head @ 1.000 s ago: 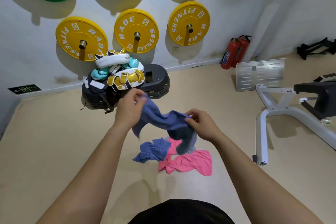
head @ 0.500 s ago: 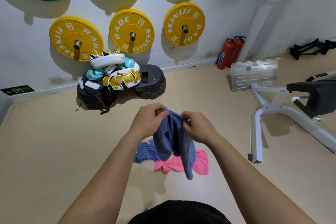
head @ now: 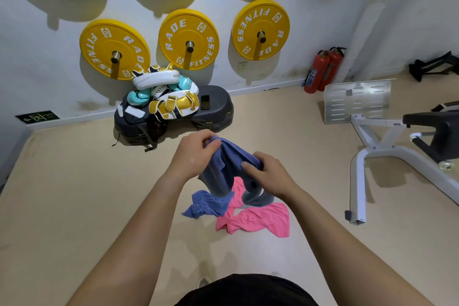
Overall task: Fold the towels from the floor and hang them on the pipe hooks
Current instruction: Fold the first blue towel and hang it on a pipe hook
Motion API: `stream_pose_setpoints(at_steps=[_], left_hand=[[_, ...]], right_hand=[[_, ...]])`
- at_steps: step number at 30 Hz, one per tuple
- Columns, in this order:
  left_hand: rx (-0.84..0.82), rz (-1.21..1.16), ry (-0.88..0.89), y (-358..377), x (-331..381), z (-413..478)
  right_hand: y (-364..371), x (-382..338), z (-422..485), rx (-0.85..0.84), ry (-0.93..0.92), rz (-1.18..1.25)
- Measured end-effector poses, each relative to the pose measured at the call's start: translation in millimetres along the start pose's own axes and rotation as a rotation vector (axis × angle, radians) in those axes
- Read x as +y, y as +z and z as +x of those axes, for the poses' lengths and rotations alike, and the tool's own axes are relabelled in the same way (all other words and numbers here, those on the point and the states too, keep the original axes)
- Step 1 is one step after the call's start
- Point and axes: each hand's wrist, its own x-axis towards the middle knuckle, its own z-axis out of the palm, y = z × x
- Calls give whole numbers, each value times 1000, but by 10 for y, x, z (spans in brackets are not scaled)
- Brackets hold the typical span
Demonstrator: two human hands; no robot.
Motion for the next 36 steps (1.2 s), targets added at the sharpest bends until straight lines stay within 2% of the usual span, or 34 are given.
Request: stream_pose_setpoints(at_steps=[4,10,15,21,25,27,32,34,36], left_hand=[[-4,32,-30,-31,-58,15],[-19,93,-73,27,-144,-8],[33,91,-96,-66,-192,38],[123,95,-113,-182,-293,139],[220,135,-204,-112,-345,114],[157,175,-212,17,-331,59],[-226,12,3,513,-72,-124],[-256,-42,20,625,-41,-130],[-213,-53,9,654,-46,-112]], right_hand=[[-34,39,4,81,18,-87],[-119,125,-11,57,10,-233],[-155,256,11,20,35,-381],[-135,384,50,-8,150,-353],[-146,414,82,-6,124,-282],[-162,346,102,-22,64,-212],[-161,21,179,-67,-117,-108],[-172,-43,194,-67,-128,-104],[-203,-26,197,-58,-109,-132]])
